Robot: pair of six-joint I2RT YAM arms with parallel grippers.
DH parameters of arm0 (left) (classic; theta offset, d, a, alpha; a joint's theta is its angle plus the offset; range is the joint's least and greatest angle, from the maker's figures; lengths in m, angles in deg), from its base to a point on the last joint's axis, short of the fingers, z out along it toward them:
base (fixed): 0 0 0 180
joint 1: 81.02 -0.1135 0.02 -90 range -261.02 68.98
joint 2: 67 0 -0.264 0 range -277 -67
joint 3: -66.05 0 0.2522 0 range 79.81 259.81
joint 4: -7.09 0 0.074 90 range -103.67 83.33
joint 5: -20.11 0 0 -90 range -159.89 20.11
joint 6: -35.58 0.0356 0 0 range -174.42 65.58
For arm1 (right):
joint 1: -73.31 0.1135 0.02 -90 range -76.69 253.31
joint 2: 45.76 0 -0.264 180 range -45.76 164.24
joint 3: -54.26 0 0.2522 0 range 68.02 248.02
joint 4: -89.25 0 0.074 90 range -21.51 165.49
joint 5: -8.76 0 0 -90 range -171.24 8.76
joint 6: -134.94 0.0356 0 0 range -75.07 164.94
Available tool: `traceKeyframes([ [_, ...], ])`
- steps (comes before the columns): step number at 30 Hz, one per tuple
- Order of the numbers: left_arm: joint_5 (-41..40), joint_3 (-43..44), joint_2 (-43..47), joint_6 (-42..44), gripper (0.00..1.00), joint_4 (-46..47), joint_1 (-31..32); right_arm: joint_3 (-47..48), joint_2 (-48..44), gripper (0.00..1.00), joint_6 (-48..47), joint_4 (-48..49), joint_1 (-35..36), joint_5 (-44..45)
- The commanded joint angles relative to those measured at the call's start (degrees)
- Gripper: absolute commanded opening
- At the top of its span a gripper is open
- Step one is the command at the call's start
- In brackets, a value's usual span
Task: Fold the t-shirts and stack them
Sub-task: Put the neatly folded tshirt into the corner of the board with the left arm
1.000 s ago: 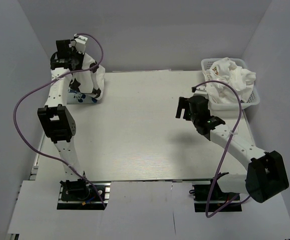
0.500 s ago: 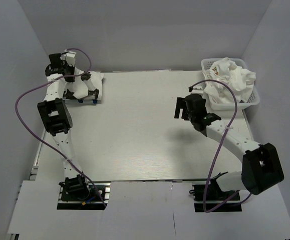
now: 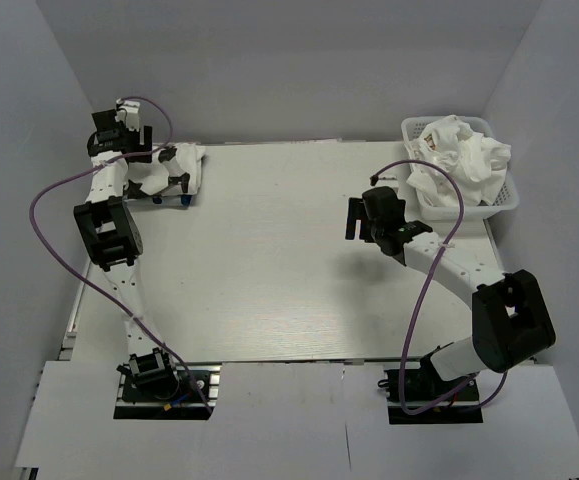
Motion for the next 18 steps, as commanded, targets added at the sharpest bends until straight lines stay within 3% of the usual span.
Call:
traceKeyframes([
  [1, -6.6, 2.4, 1.2, -4.4, 0.99, 4.0, -0.4, 2.9, 0.0, 0.90, 0.5, -0.2, 0.2, 0.6],
  [12, -7.4, -7.6, 10.3, -14.4, 1.00, -1.9, -1.5, 1.2, -1.1, 0.90, 0.4, 0.9, 0.2, -1.1],
  [16, -0.2, -8.0, 14.2, -20.8, 1.00, -5.6, -2.1, 0.0, -1.7, 0.90, 0.5, 1.5, 0.2, -0.9],
  [18, -1.4, -11.4, 18.2, -22.6, 1.00, -3.9, -1.2, -0.6, -2.7, 0.90, 0.4, 2.4, 0.2, -1.0],
])
